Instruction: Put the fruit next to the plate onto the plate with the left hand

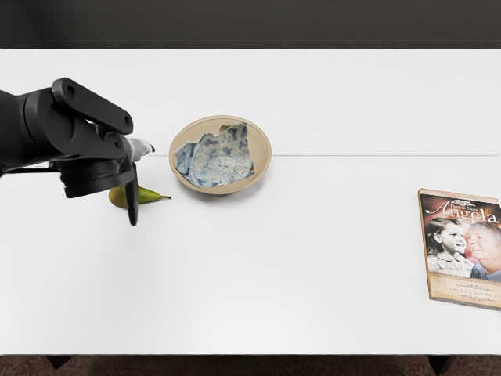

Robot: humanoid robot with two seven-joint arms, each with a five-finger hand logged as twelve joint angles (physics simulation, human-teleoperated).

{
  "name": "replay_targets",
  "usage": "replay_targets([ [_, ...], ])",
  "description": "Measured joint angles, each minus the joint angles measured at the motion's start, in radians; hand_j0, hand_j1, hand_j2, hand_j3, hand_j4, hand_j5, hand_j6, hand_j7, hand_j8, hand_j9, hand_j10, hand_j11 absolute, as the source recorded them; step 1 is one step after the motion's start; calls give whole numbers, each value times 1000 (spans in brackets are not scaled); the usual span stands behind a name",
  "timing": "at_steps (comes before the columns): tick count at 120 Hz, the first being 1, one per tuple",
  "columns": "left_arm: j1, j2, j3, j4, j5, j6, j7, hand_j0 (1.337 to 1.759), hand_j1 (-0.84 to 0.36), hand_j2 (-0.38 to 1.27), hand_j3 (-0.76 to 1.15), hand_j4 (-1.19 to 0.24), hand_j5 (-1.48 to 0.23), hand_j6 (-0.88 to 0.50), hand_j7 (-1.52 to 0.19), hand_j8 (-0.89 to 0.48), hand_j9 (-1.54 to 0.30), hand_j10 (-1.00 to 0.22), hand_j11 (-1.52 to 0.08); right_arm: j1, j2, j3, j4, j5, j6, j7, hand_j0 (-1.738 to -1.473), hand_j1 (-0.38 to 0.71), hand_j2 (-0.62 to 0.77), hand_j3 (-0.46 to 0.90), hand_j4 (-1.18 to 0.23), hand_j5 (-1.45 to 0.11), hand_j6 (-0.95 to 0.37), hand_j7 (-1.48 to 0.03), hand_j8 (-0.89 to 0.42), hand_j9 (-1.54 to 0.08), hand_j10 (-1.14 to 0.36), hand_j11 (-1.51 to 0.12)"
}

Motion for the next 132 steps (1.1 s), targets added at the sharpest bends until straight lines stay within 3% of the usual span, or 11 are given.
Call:
replay_targets([
  [34,75,-34,5,9,-2,215,2,1658,319,5,0,-25,-33,-26,-33,-25,-33,-25,-33,0,0,0,0,0,0,0,-1658,-349,0,0,0,0,0,0,0,0,0,0],
  [83,120,-35,31,4,-6,234,2,1658,316,6,0,-28,-37,-29,-36,-28,-36,-28,-36,0,0,0,0,0,0,0,-1658,-349,0,0,0,0,0,0,0,0,0,0],
  [132,154,-37,54,47,-6,234,1,1658,230,20,0,-99,-129,-100,-129,-100,-129,-99,-129,0,0,0,0,0,0,0,-1658,-349,0,0,0,0,0,0,0,0,0,0],
])
